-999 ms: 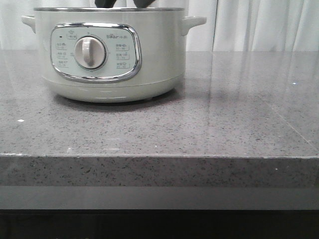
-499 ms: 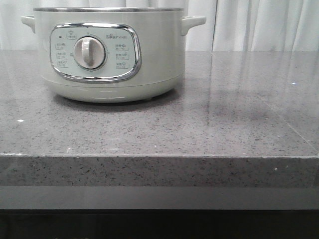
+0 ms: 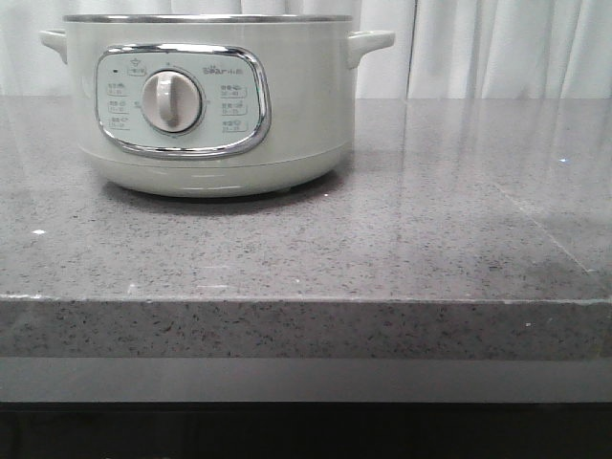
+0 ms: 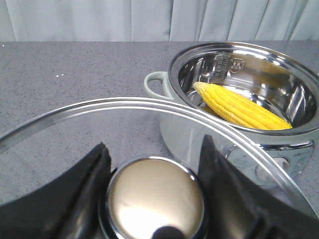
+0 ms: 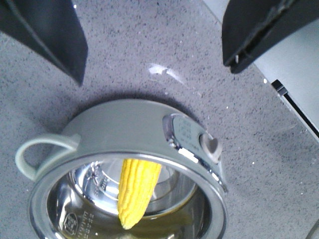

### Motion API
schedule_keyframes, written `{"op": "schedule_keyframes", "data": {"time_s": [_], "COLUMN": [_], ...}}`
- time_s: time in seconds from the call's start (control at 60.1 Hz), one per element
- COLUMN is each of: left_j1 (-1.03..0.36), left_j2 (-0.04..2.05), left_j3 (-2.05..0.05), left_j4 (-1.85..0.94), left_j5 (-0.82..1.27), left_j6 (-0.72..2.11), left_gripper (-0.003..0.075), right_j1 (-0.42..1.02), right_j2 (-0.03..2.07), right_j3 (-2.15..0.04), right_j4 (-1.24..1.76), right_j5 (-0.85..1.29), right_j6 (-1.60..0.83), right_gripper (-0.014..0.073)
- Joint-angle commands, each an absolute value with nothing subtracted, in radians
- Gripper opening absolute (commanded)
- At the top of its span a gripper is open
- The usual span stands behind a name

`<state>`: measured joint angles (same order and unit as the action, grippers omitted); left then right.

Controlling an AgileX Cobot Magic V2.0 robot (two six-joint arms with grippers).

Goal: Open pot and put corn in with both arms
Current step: 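Lower the corn into the pot and open the right gripper, then lower the glass lid back onto the pot with the left gripper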

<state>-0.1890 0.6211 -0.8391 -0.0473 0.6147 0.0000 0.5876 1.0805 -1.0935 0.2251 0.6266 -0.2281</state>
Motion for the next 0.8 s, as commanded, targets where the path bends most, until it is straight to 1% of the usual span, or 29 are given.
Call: {"op": "schedule_keyframes", "data": {"time_s": [0.0, 0.183, 0.316, 0.599, 0.782], "left_j1": [-0.188, -0.191, -0.236, -0.398, -0.443], "left_j2": [0.619, 0.629, 0.677, 0.897, 1.078], "left_j3": [-0.877, -0.88, -0.897, -1.044, -1.172], "left_j4": [-0.064, -0.08, -0.09, -0.09, -0.09], "left_j5": [0.438, 0.328, 0.265, 0.205, 0.18], "left_j6": [0.0, 0.0, 0.0, 0.0, 0.0], "left_gripper": [0.0263, 0.0263, 0.0263, 0.0262, 0.0262], "right_j1": [0.582, 0.582, 0.582, 0.582, 0.582], "right_j2": [1.033, 1.034, 1.034, 1.034, 1.034], "right_j3": [-1.103, -1.103, -1.103, -1.103, -1.103], "right_j4": [0.231, 0.231, 0.231, 0.231, 0.231], "right_j5": [0.566, 0.587, 0.59, 0.59, 0.59], "right_j6": [-0.234, -0.234, -0.234, -0.234, -0.234], "right_gripper": [0.0575, 0.0575, 0.0575, 0.0575, 0.0575]}}
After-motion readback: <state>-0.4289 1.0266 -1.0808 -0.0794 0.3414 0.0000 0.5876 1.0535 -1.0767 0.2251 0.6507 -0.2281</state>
